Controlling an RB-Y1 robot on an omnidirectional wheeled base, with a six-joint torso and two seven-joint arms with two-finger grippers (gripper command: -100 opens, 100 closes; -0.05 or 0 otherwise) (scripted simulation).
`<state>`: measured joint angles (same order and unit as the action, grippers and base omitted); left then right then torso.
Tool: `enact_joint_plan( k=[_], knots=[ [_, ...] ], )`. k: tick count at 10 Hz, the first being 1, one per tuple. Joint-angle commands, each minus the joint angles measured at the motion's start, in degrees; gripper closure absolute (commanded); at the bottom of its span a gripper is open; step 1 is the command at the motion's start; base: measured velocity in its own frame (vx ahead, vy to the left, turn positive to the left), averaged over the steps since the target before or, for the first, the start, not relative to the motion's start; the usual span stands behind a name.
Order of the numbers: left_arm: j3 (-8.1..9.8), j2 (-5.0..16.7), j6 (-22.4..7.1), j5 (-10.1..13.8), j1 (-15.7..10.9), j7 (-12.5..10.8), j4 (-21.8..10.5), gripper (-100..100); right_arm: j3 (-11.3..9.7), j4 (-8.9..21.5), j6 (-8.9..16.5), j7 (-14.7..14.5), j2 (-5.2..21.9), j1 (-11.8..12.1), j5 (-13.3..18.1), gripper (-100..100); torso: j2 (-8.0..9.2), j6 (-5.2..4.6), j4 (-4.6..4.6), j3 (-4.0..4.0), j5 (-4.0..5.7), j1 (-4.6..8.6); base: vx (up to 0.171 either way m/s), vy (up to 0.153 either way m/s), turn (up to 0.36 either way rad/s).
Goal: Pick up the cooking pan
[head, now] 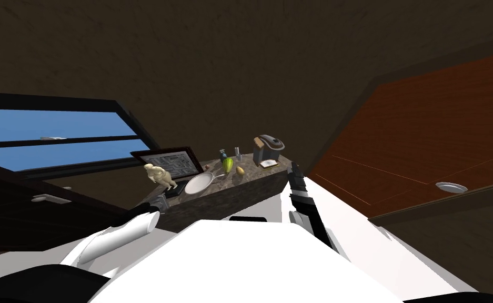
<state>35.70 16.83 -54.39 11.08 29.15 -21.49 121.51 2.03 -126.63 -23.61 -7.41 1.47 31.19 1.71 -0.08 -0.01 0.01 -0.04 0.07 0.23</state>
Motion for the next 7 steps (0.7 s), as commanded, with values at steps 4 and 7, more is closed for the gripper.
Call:
enact_joint_plan(
  k=[4, 7],
  knots=[
    [1.07, 1.38, -7.07, 0.50, -1.63, -1.88, -0.83, -100, 0.00, 0.00, 0.00, 0.00, 0.00, 0.00, 0.00, 0, 0.03, 0.03, 0.00, 0.01, 0.01, 0.03, 0.023, -0.078, -0.062],
    [1.56, 2.48, -11.52, 0.96, -3.01, -3.22, -1.74, -100, 0.00, 0.00, 0.00, 0.00, 0.00, 0.00, 0.00, 0, 0.03, 0.01, 0.00, 0.01, 0.00, 0.01, 0.029, -0.083, -0.087]
  ],
)
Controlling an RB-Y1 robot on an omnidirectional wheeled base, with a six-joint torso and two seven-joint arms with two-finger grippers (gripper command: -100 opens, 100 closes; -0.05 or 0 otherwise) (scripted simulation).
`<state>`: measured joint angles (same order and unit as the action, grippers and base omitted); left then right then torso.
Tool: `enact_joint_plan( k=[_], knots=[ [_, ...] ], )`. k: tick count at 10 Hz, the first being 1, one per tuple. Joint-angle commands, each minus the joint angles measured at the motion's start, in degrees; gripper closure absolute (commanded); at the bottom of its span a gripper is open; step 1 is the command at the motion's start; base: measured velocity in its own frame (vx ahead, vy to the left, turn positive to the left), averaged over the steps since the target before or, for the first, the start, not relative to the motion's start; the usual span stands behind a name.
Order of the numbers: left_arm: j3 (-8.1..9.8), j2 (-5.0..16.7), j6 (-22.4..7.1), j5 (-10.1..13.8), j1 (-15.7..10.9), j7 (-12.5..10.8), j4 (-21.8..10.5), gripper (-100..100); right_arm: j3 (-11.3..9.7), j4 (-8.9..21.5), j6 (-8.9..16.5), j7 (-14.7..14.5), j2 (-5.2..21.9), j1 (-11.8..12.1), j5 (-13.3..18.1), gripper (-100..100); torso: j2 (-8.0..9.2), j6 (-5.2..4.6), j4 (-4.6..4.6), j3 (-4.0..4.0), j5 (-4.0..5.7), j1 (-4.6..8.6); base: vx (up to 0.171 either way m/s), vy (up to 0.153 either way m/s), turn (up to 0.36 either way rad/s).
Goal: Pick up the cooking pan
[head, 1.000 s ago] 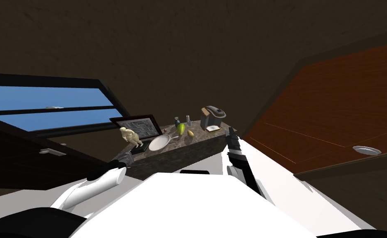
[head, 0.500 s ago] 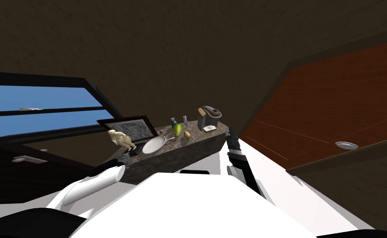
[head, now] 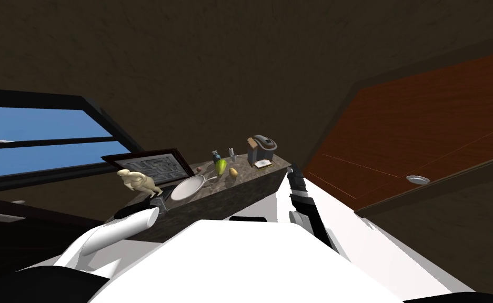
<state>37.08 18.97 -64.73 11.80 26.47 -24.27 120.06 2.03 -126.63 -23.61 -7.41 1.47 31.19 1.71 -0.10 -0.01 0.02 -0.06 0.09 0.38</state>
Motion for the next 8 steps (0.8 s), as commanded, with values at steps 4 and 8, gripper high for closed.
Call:
enact_joint_plan(
  k=[4, 8],
  knots=[
    [0.38, 1.23, -5.83, 0.68, -1.67, -1.66, -1.21, -100, 0.00, 0.00, 0.00, 0.00, 0.00, 0.00, 0.00, 0, 0.02, 0.01, 0.00, 0.01, -0.01, -0.07, 0.036, -0.077, -0.066],
    [0.07, 1.97, -11.16, 1.41, -3.75, -3.47, -2.94, -100, 0.01, 0.00, 0.00, 0.00, 0.01, 0.01, 0.00, 0, -0.07, 0.02, 0.02, -0.04, -0.02, -0.14, 0.054, -0.067, -0.088]
  ],
)
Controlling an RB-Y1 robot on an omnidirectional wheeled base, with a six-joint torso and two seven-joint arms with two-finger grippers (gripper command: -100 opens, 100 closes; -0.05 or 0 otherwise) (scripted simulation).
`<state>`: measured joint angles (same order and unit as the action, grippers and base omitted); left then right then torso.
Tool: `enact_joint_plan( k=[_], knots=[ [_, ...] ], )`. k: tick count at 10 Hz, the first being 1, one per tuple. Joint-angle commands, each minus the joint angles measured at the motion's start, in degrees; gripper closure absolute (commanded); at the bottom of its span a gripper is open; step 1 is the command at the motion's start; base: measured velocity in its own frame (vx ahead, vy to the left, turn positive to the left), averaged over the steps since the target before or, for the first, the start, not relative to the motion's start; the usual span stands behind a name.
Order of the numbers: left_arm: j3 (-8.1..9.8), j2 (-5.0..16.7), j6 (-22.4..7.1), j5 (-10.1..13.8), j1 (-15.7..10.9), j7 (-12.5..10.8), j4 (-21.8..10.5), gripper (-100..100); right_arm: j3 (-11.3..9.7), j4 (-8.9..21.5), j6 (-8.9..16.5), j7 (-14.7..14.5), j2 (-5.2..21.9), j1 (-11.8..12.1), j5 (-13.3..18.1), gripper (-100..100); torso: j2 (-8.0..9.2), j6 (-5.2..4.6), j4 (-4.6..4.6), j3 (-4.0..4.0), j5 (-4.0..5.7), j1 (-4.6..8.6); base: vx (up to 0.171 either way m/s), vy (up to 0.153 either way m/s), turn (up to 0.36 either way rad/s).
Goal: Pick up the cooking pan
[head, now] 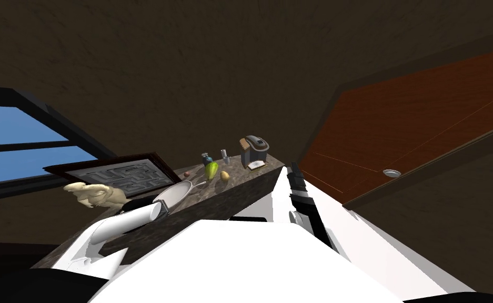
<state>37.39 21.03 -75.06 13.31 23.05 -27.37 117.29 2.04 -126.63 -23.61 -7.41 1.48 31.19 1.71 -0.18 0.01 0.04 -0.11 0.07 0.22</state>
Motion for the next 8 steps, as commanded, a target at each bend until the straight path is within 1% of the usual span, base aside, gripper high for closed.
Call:
enact_joint_plan(
  k=[1, 2, 3, 4, 7, 8],
  knots=[
    [-0.42, -0.14, -1.60, 0.04, -0.62, -0.64, -0.57, -100, 0.00, 0.00, 0.00, 0.00, 0.00, 0.00, 0.00, 0, 0.00, 0.00, 0.00, 0.00, 0.00, 0.00, 0.059, -0.045, -0.073],
    [-0.22, -0.03, -1.03, 0.06, -0.41, -0.37, -0.30, -100, 0.00, 0.00, 0.00, 0.00, 0.00, 0.00, 0.00, 0, 0.02, 0.00, 0.00, 0.01, -0.01, -0.06, 0.025, -0.016, -0.011],
    [-0.26, -0.04, -1.25, 0.06, -0.46, -0.46, -0.33, 0, 0.01, 0.00, 0.00, 0.00, 0.00, 0.00, 0.00, 0, 0.13, 0.03, -0.02, 0.07, -0.03, -0.16, 0.005, -0.004, 0.003],
    [-0.63, -0.25, 0.36, -0.37, -0.94, -0.11, -2.18, -100, 0.01, 0.00, 0.00, 0.00, 0.01, 0.00, 0.00, 0, 0.21, 0.03, -0.04, 0.12, -0.04, -0.21, 0.016, 0.014, 0.014],
    [-1.20, -0.55, 2.75, -1.03, -1.68, 0.39, -4.96, -100, 0.01, 0.00, 0.00, 0.00, 0.01, 0.00, 0.00, 0, 0.21, 0.03, -0.04, 0.12, -0.08, -0.34, 0.016, 0.023, 0.010],
    [-1.21, -0.71, 2.09, -1.08, -1.42, 0.17, -4.03, -100, 0.01, 0.00, 0.00, 0.00, 0.01, 0.00, 0.00, 0, 0.21, 0.03, -0.05, 0.12, -0.08, -0.34, 0.006, 0.009, 0.000]
  ],
)
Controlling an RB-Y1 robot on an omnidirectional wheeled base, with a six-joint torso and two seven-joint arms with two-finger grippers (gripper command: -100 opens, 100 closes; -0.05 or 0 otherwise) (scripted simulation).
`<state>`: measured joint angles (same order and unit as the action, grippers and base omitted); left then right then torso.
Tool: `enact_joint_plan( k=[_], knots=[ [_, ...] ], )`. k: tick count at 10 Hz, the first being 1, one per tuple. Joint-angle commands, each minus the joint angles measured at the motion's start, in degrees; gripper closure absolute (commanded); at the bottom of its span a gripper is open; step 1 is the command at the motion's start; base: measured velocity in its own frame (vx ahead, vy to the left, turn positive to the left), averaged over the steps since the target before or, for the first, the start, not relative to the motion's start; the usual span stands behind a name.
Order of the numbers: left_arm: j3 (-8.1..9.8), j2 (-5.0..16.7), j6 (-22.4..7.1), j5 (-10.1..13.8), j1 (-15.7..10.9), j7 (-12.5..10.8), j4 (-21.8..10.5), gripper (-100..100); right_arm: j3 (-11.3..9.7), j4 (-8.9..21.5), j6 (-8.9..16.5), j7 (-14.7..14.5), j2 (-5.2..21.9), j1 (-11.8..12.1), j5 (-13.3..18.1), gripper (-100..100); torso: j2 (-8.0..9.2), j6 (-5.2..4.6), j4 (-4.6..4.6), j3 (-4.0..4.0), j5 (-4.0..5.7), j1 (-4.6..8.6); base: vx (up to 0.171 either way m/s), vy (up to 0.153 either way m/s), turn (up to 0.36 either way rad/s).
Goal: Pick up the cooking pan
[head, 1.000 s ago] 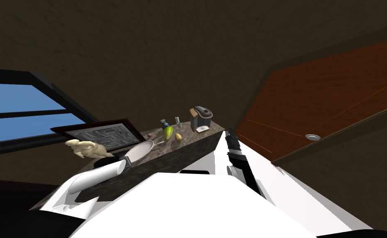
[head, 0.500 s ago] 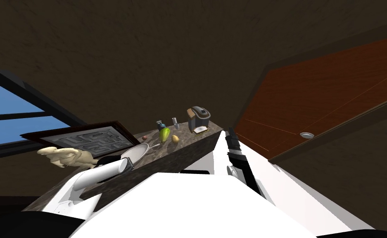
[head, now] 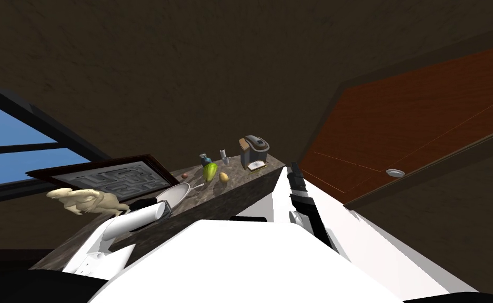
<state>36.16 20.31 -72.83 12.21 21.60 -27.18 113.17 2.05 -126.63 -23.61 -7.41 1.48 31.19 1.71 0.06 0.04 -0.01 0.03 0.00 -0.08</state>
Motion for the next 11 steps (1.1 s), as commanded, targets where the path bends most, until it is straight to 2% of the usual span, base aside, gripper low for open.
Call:
enact_joint_plan(
  k=[1, 5, 6, 7, 9, 10, 11],
  knots=[
    [0.00, 0.00, 0.00, 0.00, 0.00, 0.00, 0.00, 100, 0.00, 0.00, 0.00, 0.00, 0.00, 0.00, 0.00, 0, 0.00, 0.00, 0.00, 0.00, 0.00, 0.00, 0.000, 0.000, 0.000],
    [-0.05, 0.00, -0.06, 0.00, 0.03, 0.07, -0.02, 100, 0.00, 0.00, 0.00, 0.00, 0.00, 0.00, 0.00, 0, 0.06, 0.03, -0.04, 0.05, 0.04, 0.06, 0.000, 0.000, 0.000],
    [-0.06, -0.01, -0.07, 0.00, 0.03, 0.08, -0.03, 0, 0.00, 0.00, 0.00, 0.00, 0.00, 0.00, 0.00, 0, 0.07, 0.04, -0.05, 0.06, 0.06, 0.08, 0.000, 0.000, 0.000],
    [0.60, 0.47, -1.87, 0.73, 0.51, -0.31, 1.94, 100, 0.00, 0.00, 0.00, 0.00, 0.00, 0.00, 0.00, 0, 0.08, 0.04, -0.06, 0.07, 0.07, 0.09, -0.014, -0.017, -0.015],
    [0.97, 0.67, -3.46, 1.17, 1.00, -0.64, 3.80, 100, 0.00, 0.00, 0.00, 0.00, 0.00, 0.00, 0.00, 0, 0.19, 0.05, -0.11, 0.15, 0.15, 0.28, -0.022, -0.031, -0.011],
    [0.71, 0.51, -3.03, 0.86, 0.79, -0.60, 3.38, 100, 0.00, 0.00, 0.00, 0.00, 0.00, 0.00, 0.00, 0, 0.23, 0.06, -0.12, 0.17, 0.18, 0.33, -0.010, -0.013, -0.001],
    [0.73, 0.52, -3.30, 0.90, 0.81, -0.65, 3.54, 0, 0.00, 0.00, 0.00, 0.00, 0.00, 0.00, 0.00, 0, 0.20, 0.07, -0.12, 0.16, 0.17, 0.27, 0.000, 0.000, 0.000]
  ],
)
